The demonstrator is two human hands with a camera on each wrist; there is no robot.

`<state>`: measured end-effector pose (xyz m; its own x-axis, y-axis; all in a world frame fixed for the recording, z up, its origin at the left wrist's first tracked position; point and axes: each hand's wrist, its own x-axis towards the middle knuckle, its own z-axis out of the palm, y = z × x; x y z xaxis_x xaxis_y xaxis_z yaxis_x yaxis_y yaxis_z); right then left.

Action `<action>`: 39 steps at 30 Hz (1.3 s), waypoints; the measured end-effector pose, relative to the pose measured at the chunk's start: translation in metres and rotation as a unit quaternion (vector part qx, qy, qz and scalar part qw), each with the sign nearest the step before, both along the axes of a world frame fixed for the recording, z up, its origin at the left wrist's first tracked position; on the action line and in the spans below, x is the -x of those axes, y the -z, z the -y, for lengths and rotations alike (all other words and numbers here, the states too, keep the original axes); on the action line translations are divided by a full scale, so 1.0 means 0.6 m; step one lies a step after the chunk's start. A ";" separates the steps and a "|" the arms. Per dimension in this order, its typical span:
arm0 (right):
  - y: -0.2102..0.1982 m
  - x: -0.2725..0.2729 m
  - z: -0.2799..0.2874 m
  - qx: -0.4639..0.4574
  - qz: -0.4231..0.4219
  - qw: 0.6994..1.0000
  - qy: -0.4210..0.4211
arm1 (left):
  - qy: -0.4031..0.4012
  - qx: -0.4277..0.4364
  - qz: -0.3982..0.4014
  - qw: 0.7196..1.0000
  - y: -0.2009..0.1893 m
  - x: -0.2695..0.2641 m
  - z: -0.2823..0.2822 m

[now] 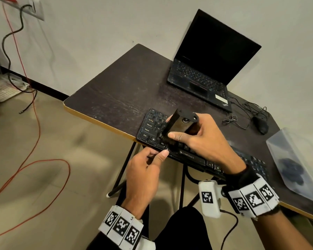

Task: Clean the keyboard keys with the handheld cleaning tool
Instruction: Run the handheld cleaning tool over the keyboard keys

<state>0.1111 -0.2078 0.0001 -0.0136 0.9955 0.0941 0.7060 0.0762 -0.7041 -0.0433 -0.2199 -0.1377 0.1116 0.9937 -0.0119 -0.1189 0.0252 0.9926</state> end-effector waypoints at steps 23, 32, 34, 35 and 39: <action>0.003 -0.002 -0.008 0.009 -0.001 1.000 0.010 | -0.002 -0.011 0.003 1.000 -0.005 0.005 0.000; 0.011 -0.002 -0.019 0.012 -0.002 1.000 0.007 | -0.004 -0.003 0.002 1.000 -0.016 0.010 0.003; 0.014 -0.012 -0.021 -0.018 -0.003 0.997 0.069 | -0.004 -0.001 0.005 1.000 -0.015 0.009 0.004; 0.016 -0.016 -0.022 -0.037 0.003 0.995 0.095 | -0.004 0.000 0.005 1.000 -0.015 0.009 0.004; 0.010 -0.012 -0.024 -0.008 0.013 0.999 0.050 | -0.006 -0.001 0.001 1.000 -0.016 0.008 0.005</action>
<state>0.1184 -0.1936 -0.0059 0.0829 0.9903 0.1112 0.7288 0.0158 -0.6846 -0.0479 -0.2227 -0.1280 0.0992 0.9950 -0.0093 -0.1219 0.0214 0.9923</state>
